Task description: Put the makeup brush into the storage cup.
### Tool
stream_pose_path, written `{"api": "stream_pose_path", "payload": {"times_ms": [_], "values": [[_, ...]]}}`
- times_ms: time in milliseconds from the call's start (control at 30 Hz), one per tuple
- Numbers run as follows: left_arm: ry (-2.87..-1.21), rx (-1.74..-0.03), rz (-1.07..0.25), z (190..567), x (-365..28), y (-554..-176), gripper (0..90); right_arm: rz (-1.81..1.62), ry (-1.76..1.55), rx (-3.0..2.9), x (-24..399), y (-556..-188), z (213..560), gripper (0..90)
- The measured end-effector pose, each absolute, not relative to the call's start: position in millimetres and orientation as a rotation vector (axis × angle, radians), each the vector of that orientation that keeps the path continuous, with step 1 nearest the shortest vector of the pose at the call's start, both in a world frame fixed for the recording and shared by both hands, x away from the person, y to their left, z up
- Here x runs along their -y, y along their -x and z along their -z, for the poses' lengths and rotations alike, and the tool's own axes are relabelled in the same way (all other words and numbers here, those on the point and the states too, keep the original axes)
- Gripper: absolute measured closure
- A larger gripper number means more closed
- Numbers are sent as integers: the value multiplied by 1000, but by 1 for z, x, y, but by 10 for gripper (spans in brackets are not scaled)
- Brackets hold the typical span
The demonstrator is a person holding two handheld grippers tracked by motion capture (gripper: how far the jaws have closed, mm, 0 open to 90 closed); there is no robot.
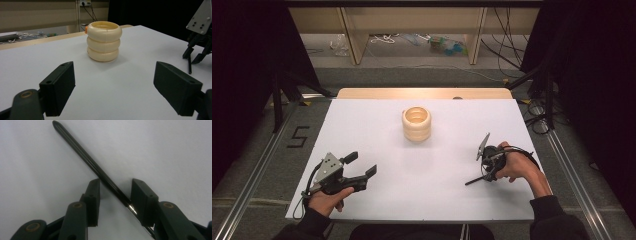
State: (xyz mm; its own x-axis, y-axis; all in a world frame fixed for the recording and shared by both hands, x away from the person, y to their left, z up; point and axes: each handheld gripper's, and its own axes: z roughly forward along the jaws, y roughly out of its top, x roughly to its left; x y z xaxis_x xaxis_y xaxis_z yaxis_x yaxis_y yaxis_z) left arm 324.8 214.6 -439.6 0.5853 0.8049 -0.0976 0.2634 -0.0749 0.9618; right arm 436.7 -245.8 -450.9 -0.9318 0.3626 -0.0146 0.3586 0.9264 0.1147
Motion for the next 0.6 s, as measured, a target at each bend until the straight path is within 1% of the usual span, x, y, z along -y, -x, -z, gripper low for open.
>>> {"api": "stream_pose_path", "payload": {"times_ms": [100, 333, 367, 600], "values": [[-1631, -911, -570, 440, -215, -325, 179, -173, -599, -3048, 245, -436, 450, 667], [-1634, -907, -568, 440, -213, -325, 182, -157, -585, -3054, 244, -436, 450, 723], [-1633, -908, -567, 440, -214, -325, 183, -147, -587, -3056, 242, -435, 450, 742], [-1635, -909, -566, 440, -213, -325, 184, -115, -554, -3067, 239, -434, 450, 769]]}}
